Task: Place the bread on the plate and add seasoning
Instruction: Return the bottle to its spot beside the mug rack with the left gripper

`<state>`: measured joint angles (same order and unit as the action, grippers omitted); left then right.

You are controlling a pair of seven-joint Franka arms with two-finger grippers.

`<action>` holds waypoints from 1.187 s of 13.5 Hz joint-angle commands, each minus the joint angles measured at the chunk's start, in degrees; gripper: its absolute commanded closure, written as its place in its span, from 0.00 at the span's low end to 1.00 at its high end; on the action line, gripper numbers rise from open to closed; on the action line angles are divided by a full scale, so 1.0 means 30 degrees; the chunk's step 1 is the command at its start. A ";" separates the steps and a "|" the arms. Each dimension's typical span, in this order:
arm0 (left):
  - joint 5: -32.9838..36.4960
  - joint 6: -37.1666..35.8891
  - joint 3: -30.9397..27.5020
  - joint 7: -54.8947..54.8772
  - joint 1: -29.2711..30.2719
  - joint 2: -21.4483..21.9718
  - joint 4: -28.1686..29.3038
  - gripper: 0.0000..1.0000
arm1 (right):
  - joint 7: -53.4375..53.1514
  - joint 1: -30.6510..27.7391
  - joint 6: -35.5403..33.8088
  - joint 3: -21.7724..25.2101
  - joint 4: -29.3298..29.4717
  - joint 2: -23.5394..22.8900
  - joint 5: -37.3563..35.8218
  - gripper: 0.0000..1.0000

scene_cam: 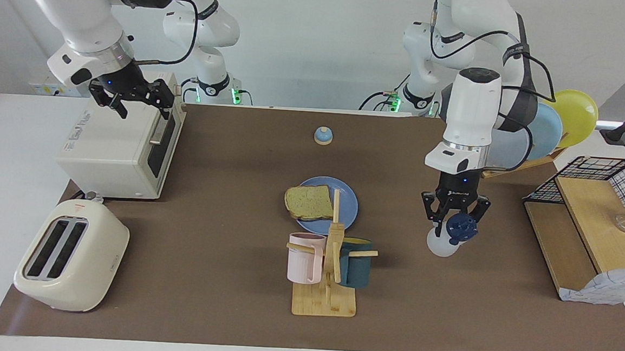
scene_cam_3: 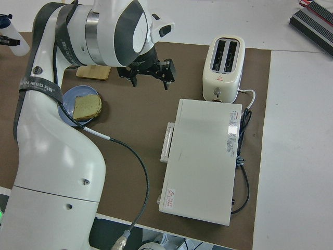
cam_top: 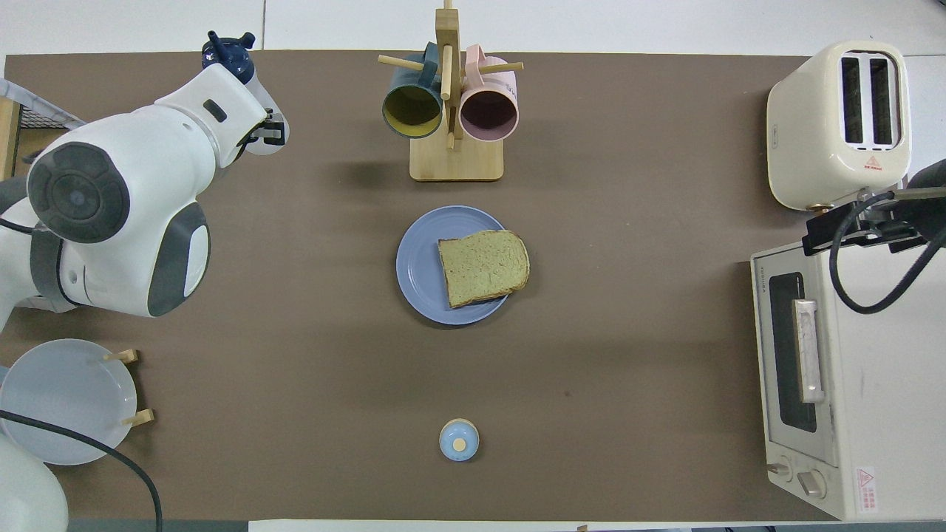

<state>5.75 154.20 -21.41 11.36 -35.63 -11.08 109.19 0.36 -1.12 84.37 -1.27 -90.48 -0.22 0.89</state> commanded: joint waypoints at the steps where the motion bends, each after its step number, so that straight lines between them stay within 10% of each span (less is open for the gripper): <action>1: -0.0569 0.4131 0.0221 0.1513 0.0827 -0.0868 0.1074 1.00 | 0.0467 -0.0125 -0.0056 -0.0106 -0.0514 0.0484 0.0113 0.00; 8: -0.0540 1.0822 0.0397 0.1722 0.1506 -0.6523 -0.0039 1.00 | 0.0525 -0.0125 -0.0144 -0.0106 -0.0542 0.0484 0.0113 0.00; 16: -0.0335 1.1118 0.0601 0.1459 0.1448 -0.7055 0.0194 1.00 | 0.0555 -0.0125 -0.0144 -0.0106 -0.0542 0.0484 0.0113 0.00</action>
<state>4.90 186.41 -20.38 16.24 -31.89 -31.15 110.32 0.36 -1.12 84.23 -1.34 -90.72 -0.06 0.89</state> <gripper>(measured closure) 0.559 0.000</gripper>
